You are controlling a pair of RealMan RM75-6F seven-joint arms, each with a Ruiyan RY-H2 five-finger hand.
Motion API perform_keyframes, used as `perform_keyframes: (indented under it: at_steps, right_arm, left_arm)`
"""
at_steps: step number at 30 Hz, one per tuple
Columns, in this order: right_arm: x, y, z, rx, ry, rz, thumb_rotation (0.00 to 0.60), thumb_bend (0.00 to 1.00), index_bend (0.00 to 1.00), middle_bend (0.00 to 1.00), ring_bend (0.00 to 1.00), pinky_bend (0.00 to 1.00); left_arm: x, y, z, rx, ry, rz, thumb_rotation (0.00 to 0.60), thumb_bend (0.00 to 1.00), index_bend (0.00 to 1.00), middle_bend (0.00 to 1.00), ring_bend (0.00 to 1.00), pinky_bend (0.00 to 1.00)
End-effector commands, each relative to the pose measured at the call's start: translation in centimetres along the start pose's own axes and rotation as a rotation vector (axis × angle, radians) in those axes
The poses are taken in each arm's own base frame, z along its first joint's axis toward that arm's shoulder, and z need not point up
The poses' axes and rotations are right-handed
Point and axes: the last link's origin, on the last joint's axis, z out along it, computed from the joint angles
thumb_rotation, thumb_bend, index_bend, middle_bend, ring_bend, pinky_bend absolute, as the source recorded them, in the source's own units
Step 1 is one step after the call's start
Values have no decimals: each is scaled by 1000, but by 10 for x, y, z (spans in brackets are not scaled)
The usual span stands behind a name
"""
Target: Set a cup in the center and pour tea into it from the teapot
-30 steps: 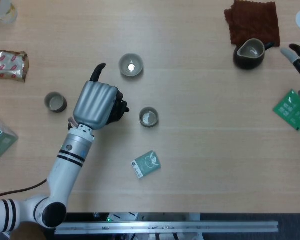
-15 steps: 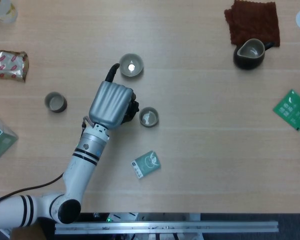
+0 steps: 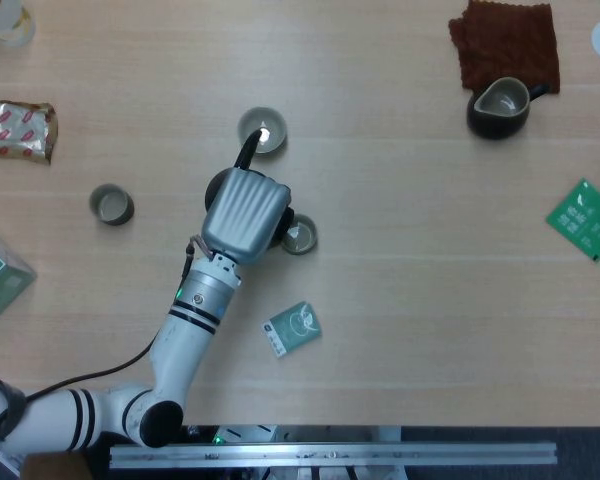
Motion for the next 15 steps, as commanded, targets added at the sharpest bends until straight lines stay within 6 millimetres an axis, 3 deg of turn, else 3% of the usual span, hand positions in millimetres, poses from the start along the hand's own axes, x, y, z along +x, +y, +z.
perform_keyframes:
  at_steps: [1, 15]
  right_arm:
    - [0, 2, -1, -6, 2, 2, 600, 291, 20, 117, 0, 29]
    - [0, 11, -7, -37, 3, 18, 600, 290, 20, 117, 0, 29]
  left_arm:
    - [-1, 1, 0, -2, 0, 10, 600, 451, 877, 1000, 858, 105]
    - [-6, 6, -3, -30, 40, 95, 600, 452, 877, 1000, 858, 105]
